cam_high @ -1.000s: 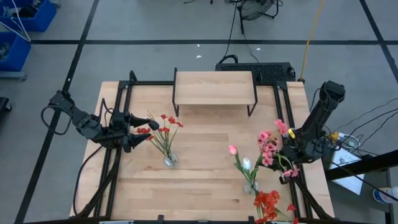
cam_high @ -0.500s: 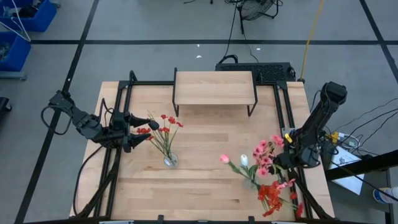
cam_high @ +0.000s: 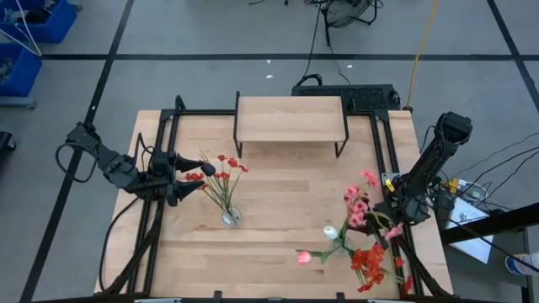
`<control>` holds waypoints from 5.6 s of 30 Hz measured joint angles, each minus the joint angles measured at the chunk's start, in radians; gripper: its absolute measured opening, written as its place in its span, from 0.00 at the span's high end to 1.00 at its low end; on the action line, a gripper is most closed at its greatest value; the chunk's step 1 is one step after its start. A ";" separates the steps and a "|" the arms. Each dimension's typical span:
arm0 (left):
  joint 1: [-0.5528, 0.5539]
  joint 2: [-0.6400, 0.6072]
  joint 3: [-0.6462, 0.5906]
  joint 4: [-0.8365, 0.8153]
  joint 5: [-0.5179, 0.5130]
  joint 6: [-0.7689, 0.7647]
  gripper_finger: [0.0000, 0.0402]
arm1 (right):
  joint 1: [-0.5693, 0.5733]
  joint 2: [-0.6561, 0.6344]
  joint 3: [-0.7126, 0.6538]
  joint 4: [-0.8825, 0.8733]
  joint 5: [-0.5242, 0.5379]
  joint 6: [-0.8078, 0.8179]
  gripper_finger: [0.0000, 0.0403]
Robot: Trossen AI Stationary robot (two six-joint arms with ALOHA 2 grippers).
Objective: Pick and place flowers into a vace then onto a shelf
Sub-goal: Put the pink flowers into the right transparent vase, then put the right transparent vase with flowers on the shelf
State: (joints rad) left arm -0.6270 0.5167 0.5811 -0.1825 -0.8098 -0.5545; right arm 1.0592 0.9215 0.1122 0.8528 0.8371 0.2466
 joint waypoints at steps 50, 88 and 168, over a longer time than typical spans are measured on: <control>0.000 0.000 0.000 0.000 0.000 0.000 0.01 | 0.000 0.009 -0.046 0.216 0.029 -0.065 0.45; 0.000 0.000 0.000 0.000 0.000 0.000 0.01 | -0.001 0.009 -0.043 0.229 0.052 0.048 0.49; 0.000 0.000 0.000 0.000 0.000 0.000 0.01 | 0.577 0.008 -0.043 0.456 0.734 -0.054 0.55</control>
State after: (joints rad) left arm -0.6270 0.5169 0.5812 -0.1825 -0.8101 -0.5545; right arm 1.6360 0.9295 0.0690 1.3085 1.5712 0.1931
